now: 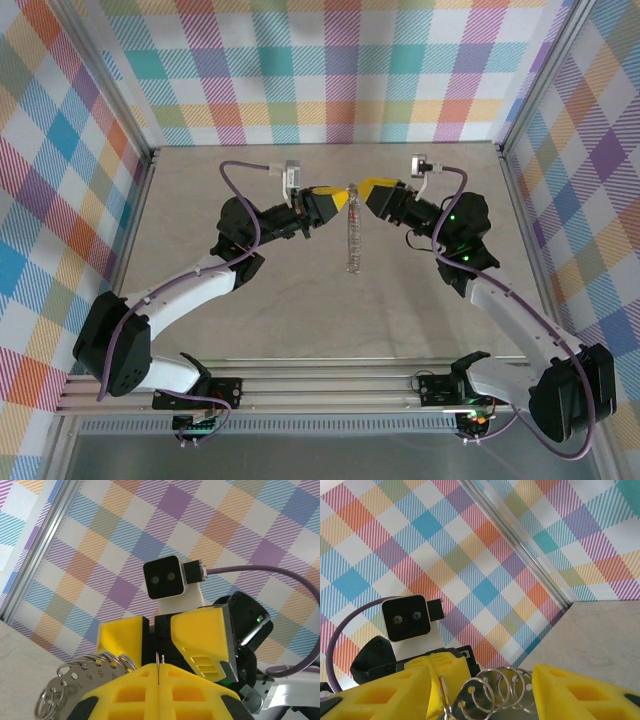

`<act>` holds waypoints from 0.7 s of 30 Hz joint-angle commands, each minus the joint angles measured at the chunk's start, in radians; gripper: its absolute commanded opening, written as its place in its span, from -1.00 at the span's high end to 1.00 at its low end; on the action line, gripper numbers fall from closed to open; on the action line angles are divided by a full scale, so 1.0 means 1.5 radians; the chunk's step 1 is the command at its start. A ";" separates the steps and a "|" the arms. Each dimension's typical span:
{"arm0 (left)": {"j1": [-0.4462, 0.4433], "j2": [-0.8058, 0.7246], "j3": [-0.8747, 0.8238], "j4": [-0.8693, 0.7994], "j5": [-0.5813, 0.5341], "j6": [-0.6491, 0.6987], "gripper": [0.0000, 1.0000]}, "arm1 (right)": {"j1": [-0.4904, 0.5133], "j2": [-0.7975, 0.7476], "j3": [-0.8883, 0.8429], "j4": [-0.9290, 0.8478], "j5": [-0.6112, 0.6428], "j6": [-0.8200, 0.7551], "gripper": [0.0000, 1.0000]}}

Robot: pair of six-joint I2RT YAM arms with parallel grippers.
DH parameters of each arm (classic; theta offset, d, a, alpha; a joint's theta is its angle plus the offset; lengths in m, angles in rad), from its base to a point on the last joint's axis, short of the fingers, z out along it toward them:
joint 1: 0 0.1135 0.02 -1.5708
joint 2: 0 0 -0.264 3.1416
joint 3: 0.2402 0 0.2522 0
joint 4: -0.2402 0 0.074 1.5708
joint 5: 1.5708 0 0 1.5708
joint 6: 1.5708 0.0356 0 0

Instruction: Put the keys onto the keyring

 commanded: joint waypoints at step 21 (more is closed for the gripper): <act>0.004 0.007 0.024 0.063 0.007 -0.017 1.00 | 0.024 0.014 -0.006 0.070 -0.059 0.016 0.25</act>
